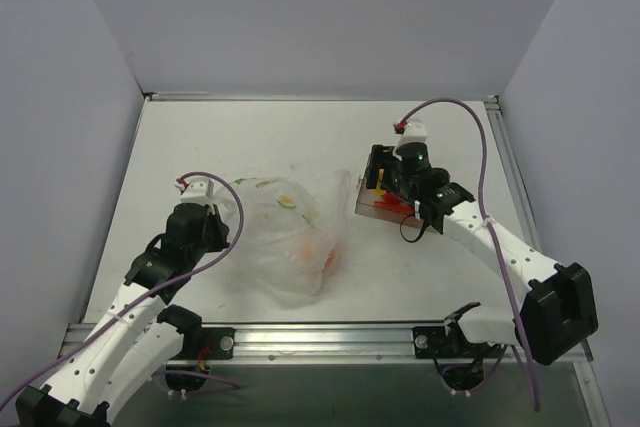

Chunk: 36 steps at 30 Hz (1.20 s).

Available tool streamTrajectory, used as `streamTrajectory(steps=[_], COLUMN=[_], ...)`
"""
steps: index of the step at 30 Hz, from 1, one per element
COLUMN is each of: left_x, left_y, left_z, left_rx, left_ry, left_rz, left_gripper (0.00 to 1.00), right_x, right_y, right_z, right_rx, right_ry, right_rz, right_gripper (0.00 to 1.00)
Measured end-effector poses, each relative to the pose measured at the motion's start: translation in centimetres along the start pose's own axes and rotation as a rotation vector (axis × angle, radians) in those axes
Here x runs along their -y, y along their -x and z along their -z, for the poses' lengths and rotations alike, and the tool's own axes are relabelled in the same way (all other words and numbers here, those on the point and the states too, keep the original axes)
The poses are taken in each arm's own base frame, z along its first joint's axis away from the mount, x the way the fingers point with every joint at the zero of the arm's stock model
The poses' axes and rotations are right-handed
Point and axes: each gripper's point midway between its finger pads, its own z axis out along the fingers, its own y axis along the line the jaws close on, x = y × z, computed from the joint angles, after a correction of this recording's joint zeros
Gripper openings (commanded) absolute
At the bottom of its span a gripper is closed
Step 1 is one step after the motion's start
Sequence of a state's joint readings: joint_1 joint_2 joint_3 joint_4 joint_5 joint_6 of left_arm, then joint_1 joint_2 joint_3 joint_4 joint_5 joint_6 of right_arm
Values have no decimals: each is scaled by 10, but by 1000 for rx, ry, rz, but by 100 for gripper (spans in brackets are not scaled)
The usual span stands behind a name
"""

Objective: Untie the knot of the plastic bag and take out the fruit

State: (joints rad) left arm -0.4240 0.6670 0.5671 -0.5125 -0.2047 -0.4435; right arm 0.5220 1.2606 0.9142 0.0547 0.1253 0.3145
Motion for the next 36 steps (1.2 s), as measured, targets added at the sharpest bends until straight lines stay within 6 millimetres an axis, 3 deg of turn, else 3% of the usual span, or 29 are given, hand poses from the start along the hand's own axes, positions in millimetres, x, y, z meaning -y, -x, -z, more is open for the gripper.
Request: streamTrajectory(steps=[4,6,7,11,13,21,25,32,36], left_x=[0,0,0,0,0,0,0,0,1], left_y=[0,0,0,0,0,0,0,0,0], left_z=[0,0,0,0,0,0,0,0,0], left_rx=[-1,-1,-1,-1,-2,-2,-1,-1,-2], left_ry=[0,0,0,0,0,-1,-1,-2,-3], left_rz=[0,0,0,0,0,0,0,0,0], left_gripper=[0,0,0,0,0,0,0,0,0], right_x=[27,32,32,28,27,17,-14,-112,-148], right_y=[-31,-44,-49,-54,-52,-46,-30,33,36], right_z=[-22,-32,-35,-44,-44,-38,-17,39,66], right_rx=[-76,-107,-118,-128,-117,-108,-110,-30,-44], right_ry=[-68,-80,-81,-65,-59,-18,89,354,429], right_rz=[-74,-91,-97,-114,-122,-123,-81,11,28], right_gripper=[37,54,69,95,100,100,100,100,100])
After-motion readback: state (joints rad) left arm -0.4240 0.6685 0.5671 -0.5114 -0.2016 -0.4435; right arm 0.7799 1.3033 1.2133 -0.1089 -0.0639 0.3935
